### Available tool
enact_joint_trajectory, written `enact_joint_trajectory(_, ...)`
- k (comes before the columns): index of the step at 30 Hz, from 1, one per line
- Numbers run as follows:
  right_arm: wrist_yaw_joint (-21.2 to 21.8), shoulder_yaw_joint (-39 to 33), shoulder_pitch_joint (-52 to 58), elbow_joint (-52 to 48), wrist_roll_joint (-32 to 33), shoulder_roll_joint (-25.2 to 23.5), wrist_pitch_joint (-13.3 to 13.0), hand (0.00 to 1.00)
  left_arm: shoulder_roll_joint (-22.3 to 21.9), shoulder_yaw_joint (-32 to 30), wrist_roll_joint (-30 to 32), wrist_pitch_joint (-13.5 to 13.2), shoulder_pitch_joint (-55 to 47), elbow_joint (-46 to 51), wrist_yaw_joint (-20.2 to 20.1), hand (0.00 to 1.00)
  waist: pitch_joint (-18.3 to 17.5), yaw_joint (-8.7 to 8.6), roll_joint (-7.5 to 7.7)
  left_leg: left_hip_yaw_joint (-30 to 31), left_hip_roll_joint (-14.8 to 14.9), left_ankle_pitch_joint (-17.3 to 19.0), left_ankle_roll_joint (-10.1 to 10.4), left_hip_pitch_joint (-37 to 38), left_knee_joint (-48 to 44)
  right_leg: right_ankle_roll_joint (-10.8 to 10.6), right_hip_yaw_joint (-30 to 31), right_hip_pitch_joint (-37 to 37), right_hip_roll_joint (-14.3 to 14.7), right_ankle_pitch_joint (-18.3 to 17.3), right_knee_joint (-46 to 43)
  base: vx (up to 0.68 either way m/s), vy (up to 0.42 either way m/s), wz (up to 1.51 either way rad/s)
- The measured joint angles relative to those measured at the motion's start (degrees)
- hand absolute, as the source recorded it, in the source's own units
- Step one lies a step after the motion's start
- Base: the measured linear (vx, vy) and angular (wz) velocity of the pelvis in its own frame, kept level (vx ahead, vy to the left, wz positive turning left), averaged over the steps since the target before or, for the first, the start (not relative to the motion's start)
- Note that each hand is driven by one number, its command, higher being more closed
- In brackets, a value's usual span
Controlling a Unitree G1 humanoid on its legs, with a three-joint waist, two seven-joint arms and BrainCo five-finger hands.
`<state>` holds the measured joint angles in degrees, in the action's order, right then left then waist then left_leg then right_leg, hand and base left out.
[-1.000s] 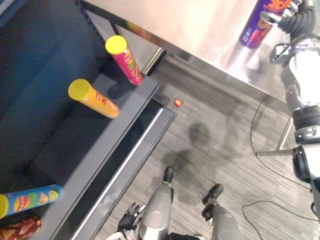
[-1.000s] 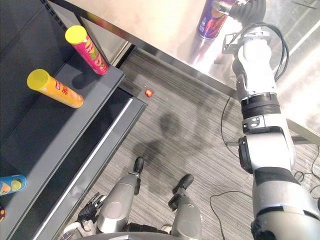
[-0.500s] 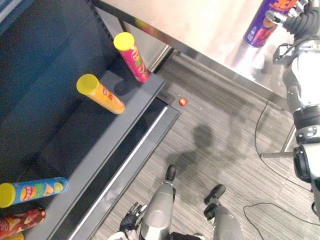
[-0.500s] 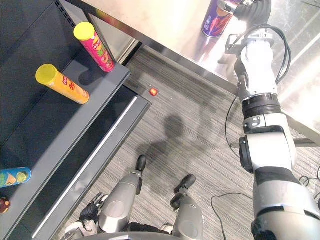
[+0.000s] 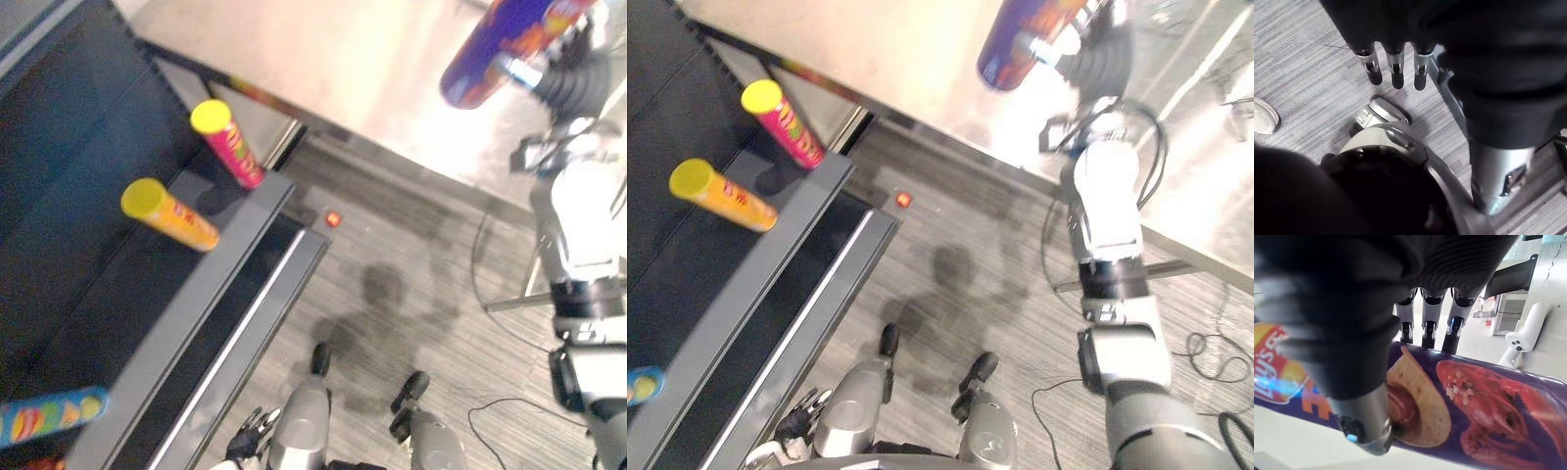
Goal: Put the gum and the chips on the shelf.
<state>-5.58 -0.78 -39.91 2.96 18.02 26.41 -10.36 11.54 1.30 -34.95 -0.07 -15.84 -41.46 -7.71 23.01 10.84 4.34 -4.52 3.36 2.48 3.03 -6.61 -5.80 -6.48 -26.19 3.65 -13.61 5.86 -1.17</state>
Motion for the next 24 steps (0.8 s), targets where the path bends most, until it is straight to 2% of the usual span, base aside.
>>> enact_joint_trajectory(2, 1.5, -0.2, 5.5, -3.5, 0.0, -0.8, 0.6, 1.0, 0.0, -1.0, 0.3, 0.2, -0.4, -0.4, 0.0, 0.0, -2.1, -0.47, 1.01, -0.8, 0.2, 0.3, 0.3, 0.6, 0.3, 0.0, 0.9, 0.0, 0.3, 0.0, 0.3, 0.1, -0.013, -0.34)
enact_joint_trajectory(3, 2.9, -0.7, 9.6, -6.3, 0.1, -1.8, 1.3, 1.0, -0.1, -1.9, 0.7, 0.2, -0.4, -1.5, 0.1, 0.0, -3.7, -1.48, 1.73, -1.3, 0.4, 0.4, 0.4, 1.6, 1.1, 0.0, 1.8, -0.2, 0.6, 0.0, 0.3, 0.1, -0.021, -0.25)
enact_joint_trajectory(9, 5.9, -3.9, 22.5, -14.1, 0.6, -5.1, 2.3, 1.0, -0.7, -4.8, 5.1, 0.2, -0.5, -2.7, 1.5, 0.0, -7.9, -4.29, 3.16, -3.8, 1.6, 1.7, 1.2, 4.1, 1.8, 0.0, 4.9, -1.1, 2.0, 0.0, 1.3, 0.03, -0.034, -0.27)
enact_joint_trajectory(13, 8.3, -4.0, 31.6, -17.3, 0.9, -5.2, 2.2, 1.0, -1.3, -6.3, 8.0, 0.3, -0.9, -4.7, 2.9, 0.0, -10.2, -6.13, 3.03, -5.5, 2.3, 2.0, 1.7, 6.2, 2.7, -0.1, 6.7, -2.0, 2.9, -0.1, 2.0, 0.02, -0.033, -0.23)
enact_joint_trajectory(15, 9.0, -4.7, 35.4, -17.9, 0.9, -5.3, 2.1, 1.0, -1.4, -6.3, 8.8, 0.3, -0.9, -5.2, 3.0, 0.0, -11.1, -6.46, 2.76, -6.2, 2.3, 2.0, 2.0, 7.0, 3.7, -0.1, 7.6, -2.0, 3.1, -0.1, 2.2, 0.0, -0.018, -0.2)
enact_joint_trajectory(20, 10.9, -6.1, 43.9, -17.9, 1.0, -8.8, 2.1, 1.0, -1.6, -6.3, 8.8, 0.2, -1.6, -7.6, 3.3, 0.0, -13.8, -9.06, 2.02, -7.4, 2.2, 1.3, 1.8, 8.6, 4.8, -0.2, 8.6, -2.2, 3.3, -0.1, 3.0, 0.02, -0.007, -0.12)
enact_joint_trajectory(24, 11.3, -6.1, 49.0, -17.7, 2.6, -10.3, 2.1, 1.0, -2.0, -6.2, 8.8, 0.2, -1.4, -8.9, 4.0, 0.0, -15.4, -9.35, 1.33, -8.0, 2.2, 1.3, 1.9, 9.9, 5.6, -0.3, 9.0, -3.3, 3.5, 0.0, 3.9, 0.02, 0.002, -0.06)
